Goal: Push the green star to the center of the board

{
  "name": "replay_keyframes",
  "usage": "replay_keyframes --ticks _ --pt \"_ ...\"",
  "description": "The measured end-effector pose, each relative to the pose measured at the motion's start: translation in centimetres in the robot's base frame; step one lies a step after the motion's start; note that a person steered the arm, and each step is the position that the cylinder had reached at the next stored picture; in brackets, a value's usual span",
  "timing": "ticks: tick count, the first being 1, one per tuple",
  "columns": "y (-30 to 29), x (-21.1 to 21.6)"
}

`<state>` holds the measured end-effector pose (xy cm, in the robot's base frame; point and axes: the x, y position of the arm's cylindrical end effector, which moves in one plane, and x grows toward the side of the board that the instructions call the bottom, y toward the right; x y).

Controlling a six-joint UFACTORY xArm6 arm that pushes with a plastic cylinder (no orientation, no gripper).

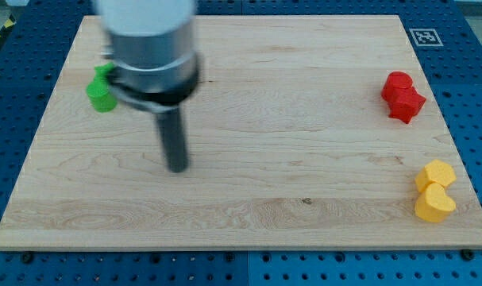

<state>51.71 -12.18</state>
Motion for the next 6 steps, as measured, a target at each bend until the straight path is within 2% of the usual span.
replay_keyframes --ticks 1,2,3,4,6 --pt "-8.6 -1.6" --pt "-14.4 -6.7" --pt "-17.2 -11.6" --pt "-16.1 -15.4" --pt "-1.2 -15.7"
